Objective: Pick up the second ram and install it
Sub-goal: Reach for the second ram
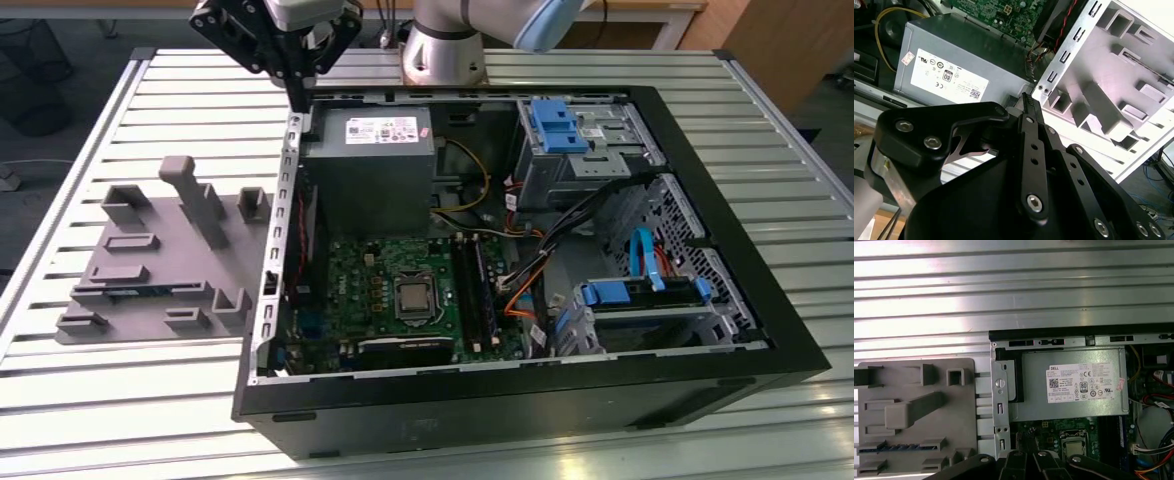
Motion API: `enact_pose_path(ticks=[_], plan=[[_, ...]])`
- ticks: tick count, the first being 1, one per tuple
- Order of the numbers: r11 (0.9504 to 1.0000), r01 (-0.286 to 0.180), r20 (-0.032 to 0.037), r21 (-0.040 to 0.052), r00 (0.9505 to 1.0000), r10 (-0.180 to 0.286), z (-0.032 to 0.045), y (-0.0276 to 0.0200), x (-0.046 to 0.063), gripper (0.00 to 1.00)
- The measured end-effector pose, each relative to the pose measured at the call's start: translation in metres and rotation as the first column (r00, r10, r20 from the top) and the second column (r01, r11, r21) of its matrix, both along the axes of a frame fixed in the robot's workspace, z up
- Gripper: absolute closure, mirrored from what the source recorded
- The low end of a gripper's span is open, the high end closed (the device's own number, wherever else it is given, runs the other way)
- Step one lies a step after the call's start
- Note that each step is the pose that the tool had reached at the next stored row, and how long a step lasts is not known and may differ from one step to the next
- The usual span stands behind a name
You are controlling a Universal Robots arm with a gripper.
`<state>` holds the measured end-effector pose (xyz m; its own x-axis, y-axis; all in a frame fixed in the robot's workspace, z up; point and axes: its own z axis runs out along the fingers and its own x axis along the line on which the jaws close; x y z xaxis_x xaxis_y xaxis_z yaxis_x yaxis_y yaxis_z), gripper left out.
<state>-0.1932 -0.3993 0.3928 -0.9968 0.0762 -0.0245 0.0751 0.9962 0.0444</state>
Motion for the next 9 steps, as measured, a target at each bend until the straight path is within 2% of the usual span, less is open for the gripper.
enact_pose_path(ticks=[9], plan=[[1.0, 0.0, 0.0, 0.0, 1.0, 0.0, 0.0, 0.0, -0.0061, 0.89]])
